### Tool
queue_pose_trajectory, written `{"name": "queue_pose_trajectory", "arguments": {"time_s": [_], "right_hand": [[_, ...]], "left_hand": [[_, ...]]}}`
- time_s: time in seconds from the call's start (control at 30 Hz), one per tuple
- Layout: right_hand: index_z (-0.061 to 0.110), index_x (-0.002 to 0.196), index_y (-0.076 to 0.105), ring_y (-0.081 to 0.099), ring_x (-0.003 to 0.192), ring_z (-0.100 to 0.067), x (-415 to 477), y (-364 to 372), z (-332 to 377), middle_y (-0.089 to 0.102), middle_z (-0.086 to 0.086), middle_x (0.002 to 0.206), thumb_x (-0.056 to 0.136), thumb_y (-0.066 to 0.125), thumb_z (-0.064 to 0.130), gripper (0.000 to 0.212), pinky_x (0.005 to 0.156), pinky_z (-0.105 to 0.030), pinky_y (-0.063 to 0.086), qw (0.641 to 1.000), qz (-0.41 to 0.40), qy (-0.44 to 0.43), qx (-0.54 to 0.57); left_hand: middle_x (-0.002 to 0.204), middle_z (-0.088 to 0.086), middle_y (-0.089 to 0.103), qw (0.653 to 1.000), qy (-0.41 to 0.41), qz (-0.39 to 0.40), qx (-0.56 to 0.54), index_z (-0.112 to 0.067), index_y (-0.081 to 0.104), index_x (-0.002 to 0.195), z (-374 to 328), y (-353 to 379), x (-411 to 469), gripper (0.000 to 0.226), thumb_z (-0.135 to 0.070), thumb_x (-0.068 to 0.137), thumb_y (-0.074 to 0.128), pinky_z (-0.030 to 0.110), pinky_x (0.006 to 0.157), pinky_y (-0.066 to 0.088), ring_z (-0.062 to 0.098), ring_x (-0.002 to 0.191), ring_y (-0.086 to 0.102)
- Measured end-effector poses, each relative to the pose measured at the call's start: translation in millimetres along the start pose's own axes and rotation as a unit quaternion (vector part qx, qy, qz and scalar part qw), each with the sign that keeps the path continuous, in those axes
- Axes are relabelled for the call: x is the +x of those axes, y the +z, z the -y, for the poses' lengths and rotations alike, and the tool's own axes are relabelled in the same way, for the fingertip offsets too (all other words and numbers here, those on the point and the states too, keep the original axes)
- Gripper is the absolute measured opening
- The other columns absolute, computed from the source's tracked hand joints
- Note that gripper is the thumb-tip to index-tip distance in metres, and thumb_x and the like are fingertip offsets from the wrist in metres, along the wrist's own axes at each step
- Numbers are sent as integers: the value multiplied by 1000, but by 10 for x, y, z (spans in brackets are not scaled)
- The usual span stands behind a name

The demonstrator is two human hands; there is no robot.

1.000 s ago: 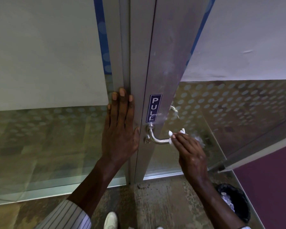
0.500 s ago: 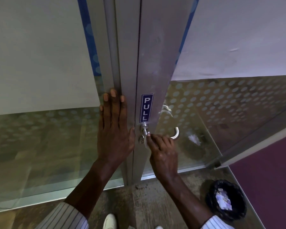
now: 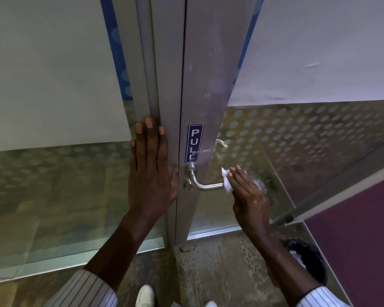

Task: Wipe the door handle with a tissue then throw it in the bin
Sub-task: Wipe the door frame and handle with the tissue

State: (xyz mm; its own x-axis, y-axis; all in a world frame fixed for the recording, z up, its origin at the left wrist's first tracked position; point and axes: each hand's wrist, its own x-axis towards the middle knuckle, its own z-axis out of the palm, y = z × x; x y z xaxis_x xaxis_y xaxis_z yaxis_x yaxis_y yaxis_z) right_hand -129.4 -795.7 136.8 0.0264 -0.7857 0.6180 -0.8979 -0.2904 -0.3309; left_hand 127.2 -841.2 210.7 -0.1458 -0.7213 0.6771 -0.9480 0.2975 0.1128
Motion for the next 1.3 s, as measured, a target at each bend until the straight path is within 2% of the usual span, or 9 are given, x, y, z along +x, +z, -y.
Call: {"name": "queue_pose_trajectory", "arguments": {"time_s": [0.07,0.17,0.3,0.4,0.7,0.87,1.07,1.23,1.3], "right_hand": [[10,142,68,70,130,-16,43,9,118,69,-7,145,91,61,-15,58,104,-26,56,991,-25,109,75],[15,134,75,64,74,17,205,-4,326,83,-18,105,103,70,11,31,72,-1,49,940,-82,292,158],[4,124,78,82,99,-15,375,62,408,85,-6,105,97,79,14,29,98,-40,64,759,-144,476,421],[-8,124,74,80,107,-34,406,70,384,83,-16,108,92,81,2,34,100,-47,63,650,-164,537,513],[-12,121,71,75,116,-36,189,102,649,79,-22,119,97,72,-2,26,89,-47,66,507,-151,594,606],[-11,131,67,70,127,-40,66,255,906,79,-22,122,99,69,1,34,114,-51,54,474,-91,589,648],[-6,120,74,76,114,-31,84,222,697,79,-24,117,97,71,-4,23,112,-52,55,555,-201,561,580],[16,130,78,69,84,9,136,110,454,82,3,109,102,72,18,28,86,-30,59,850,-150,434,257],[20,143,69,70,116,5,91,134,449,74,5,135,108,64,19,35,99,-24,58,925,-104,330,158]], "left_hand": [[177,14,-17,1000,0,1,1,-4,-3,170,0,-3,-3,111,-34,94,74,47,138,-2,33,166,-21],[177,16,-13,1000,-1,1,1,-3,1,169,9,-9,-4,107,-35,96,73,47,138,-2,33,166,-21],[177,16,-14,1000,3,1,-1,-3,0,169,9,-17,-6,107,-35,96,72,47,138,-3,33,166,-21],[177,15,-15,1000,1,-1,-1,-3,0,170,0,-19,-9,108,-32,96,73,48,138,0,32,166,-22],[177,15,-15,1000,-5,-7,-8,-4,-3,170,-18,20,-9,111,-31,95,74,51,138,4,34,166,-20],[177,13,-13,1000,-5,-9,-7,-4,-4,170,-2,41,-11,109,-34,97,73,49,138,0,32,166,-21],[177,11,-17,1000,4,-5,2,-5,-3,170,48,32,-13,107,-35,98,71,46,138,-3,31,166,-22],[176,9,-23,1000,7,-2,2,-8,-9,170,43,28,-10,112,-33,97,72,46,138,-2,31,166,-23],[177,10,-19,1000,7,-2,0,-7,-8,170,36,29,-12,112,-33,97,73,46,138,-2,31,166,-23]]}}
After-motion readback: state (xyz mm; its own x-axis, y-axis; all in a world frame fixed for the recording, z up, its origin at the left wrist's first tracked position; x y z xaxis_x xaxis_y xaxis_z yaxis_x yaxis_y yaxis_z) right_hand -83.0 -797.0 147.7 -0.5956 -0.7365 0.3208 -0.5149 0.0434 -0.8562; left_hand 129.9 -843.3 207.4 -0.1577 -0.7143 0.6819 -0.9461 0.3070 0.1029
